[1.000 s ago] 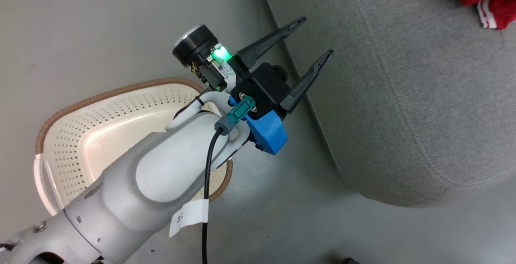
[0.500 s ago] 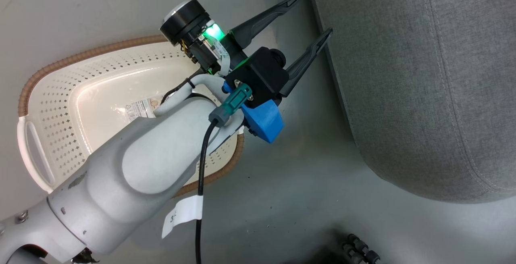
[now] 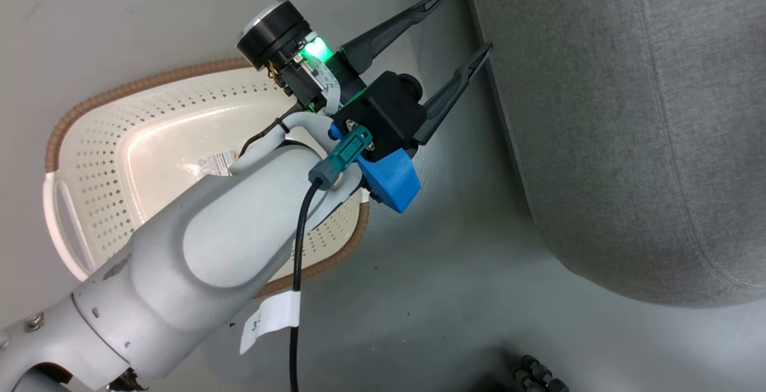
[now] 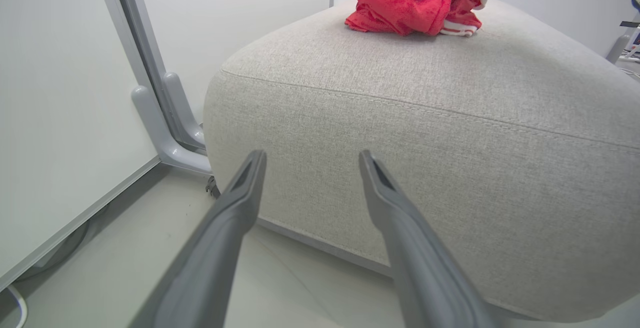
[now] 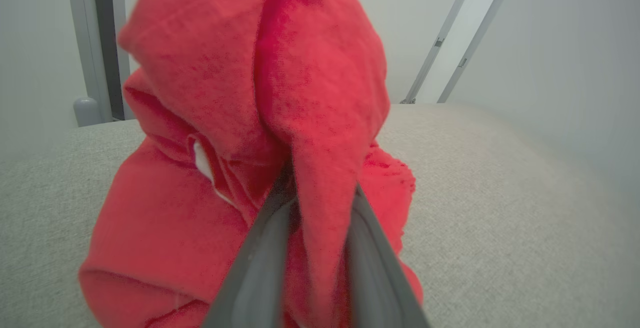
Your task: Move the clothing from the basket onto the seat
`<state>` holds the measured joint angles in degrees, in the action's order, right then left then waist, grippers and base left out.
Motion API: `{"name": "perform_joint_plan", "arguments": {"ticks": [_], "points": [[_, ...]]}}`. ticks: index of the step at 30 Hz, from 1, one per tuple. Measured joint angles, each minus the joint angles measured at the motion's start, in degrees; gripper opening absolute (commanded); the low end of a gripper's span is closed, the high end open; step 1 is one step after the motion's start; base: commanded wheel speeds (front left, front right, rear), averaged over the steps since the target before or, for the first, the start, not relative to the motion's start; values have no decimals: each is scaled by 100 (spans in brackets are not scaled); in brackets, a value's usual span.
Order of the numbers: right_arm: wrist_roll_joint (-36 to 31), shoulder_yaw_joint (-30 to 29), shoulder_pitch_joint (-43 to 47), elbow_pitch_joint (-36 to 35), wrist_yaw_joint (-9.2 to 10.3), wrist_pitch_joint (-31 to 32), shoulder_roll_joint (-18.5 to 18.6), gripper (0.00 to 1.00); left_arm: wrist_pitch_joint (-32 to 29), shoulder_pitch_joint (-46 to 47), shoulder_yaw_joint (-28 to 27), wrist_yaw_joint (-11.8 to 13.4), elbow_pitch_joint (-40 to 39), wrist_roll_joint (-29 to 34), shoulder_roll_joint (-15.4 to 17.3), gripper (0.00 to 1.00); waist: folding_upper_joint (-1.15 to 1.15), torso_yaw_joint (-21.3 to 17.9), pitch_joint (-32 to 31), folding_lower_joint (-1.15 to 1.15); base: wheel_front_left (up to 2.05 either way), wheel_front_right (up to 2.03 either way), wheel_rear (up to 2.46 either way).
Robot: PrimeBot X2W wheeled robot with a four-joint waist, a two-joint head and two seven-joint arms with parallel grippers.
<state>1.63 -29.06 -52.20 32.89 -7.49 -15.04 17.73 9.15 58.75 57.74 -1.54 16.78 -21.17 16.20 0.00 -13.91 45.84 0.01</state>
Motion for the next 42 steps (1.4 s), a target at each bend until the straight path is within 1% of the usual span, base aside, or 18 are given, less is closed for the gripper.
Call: {"name": "perform_joint_plan", "arguments": {"ticks": [4,10,14,17,21,28,35,38,42], "points": [[11,-40,356,-394,0,-1,-85,100,122,-83,4,15,89,-60,-31,100,0,-11,-195,0,0,0,0],[-90,-8,1235,-1199,0,-1,-196,100,394,-344,-51,94,288,-215,-185,100,0,-13,-674,-1,0,0,0],[-189,352,1677,-1701,0,-1,-319,100,519,-605,-211,168,436,-364,-221,100,0,-17,-1083,-1,0,0,0],[-210,656,1879,-1945,0,-1,-349,100,568,-822,-417,260,514,-469,-258,100,0,-8,-1411,-1,0,0,0],[-202,1145,2056,-2070,0,-1,-348,100,583,-1123,-917,367,344,-493,-364,100,0,56,-1840,-1,0,0,0],[-101,1942,2322,-2104,0,-2,-459,100,584,-1925,-1984,455,-19,-194,-416,100,0,327,-2500,-1,0,0,0],[7,2708,2615,-2007,0,-1,-610,100,584,-2766,-3043,409,-124,116,-545,100,0,705,-3069,-2,0,0,0],[57,2930,2729,-1989,0,-1,-682,100,584,-3106,-3446,353,-149,259,-610,100,0,883,-3273,-2,0,0,0],[109,3076,2899,-1968,0,-1,-775,100,584,-3511,-3909,286,-164,485,-698,100,0,1096,-3518,-1,0,0,0]]}}
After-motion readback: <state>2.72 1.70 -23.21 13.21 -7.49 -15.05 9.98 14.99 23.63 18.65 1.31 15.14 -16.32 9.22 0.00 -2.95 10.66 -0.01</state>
